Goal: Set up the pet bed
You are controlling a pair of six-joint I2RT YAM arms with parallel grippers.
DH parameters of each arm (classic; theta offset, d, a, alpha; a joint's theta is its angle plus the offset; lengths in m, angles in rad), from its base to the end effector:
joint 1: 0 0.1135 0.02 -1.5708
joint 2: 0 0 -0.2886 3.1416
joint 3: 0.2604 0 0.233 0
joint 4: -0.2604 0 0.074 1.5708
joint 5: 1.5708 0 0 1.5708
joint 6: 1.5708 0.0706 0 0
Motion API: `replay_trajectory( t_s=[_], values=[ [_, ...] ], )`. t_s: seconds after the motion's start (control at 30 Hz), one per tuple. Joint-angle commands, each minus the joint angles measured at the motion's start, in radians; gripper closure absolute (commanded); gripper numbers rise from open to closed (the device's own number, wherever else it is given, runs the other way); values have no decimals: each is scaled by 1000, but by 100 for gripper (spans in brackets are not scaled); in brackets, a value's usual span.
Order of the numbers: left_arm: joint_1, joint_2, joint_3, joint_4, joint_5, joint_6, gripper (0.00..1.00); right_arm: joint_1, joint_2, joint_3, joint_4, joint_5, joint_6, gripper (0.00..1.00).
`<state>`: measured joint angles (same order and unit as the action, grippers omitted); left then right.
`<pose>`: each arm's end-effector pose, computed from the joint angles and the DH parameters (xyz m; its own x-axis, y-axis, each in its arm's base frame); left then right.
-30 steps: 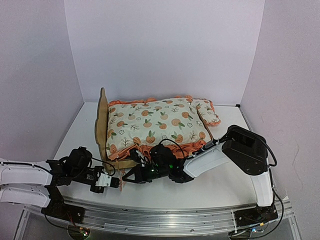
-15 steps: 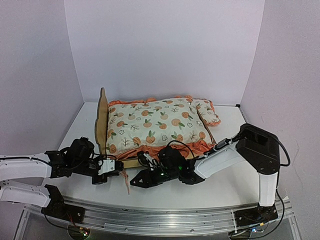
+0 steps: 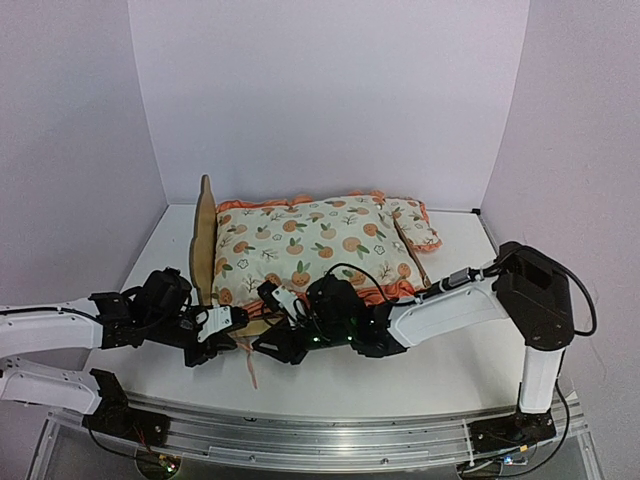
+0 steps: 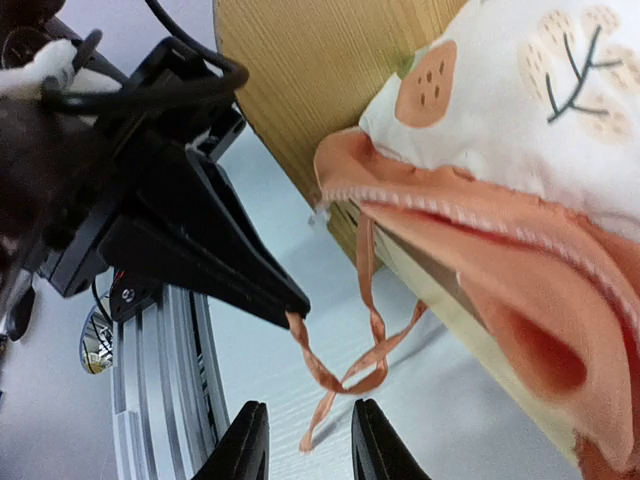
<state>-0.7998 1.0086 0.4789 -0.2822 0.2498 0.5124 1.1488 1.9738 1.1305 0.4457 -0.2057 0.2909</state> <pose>0.1190 -0.1475 0.1924 -0.0418 0.7248 -0.6877 0.9569 0.2270 0.1810 0.1751 0.4252 0.1953 -0.4302 -0.2727 -0.8606 -0.8839 0.3208 0.3402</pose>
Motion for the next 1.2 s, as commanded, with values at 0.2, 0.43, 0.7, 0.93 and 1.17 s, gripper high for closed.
replay_trajectory(
  t_s=[0.2,0.43,0.7,0.93,1.17],
  values=[
    [4,20,47,14,-64,-63,100,5,109,92,73,-28,-104,70],
    [4,24,43,32,-63,-62,100,8,153,131,76,-8,-114,76],
    [4,15,49,31,-56,-58,100,8,177,148,86,5,-93,91],
    [4,21,50,39,-55,-69,100,8,169,133,89,-12,-110,81],
    [4,25,49,61,-66,-65,100,12,186,137,131,-5,-176,77]
  ],
)
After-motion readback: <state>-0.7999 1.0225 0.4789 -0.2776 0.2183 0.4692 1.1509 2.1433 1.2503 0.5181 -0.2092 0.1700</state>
